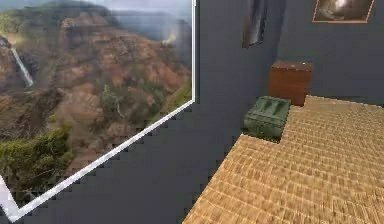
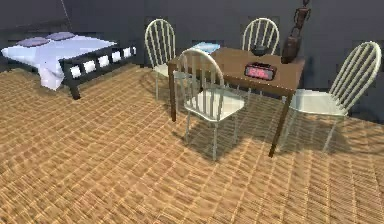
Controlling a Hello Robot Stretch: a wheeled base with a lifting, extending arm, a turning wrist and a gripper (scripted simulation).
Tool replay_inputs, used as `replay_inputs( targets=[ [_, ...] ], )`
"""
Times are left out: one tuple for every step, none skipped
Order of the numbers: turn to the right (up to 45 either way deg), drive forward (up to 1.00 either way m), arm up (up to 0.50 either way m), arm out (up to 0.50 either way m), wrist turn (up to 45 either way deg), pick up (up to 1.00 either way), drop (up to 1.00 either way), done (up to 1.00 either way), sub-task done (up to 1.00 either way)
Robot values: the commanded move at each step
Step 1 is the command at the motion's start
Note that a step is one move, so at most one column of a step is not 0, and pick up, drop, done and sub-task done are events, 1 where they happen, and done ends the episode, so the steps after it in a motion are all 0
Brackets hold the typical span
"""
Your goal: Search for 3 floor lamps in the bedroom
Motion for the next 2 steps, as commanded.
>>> replay_inputs(
  targets=[
    [-45.0, 0.00, 0.00, 0.00, 0.0, 0.00, 0.00, 0.00, 0.00],
    [-45.0, 0.00, 0.00, 0.00, 0.0, 0.00, 0.00, 0.00, 0.00]
  ],
)
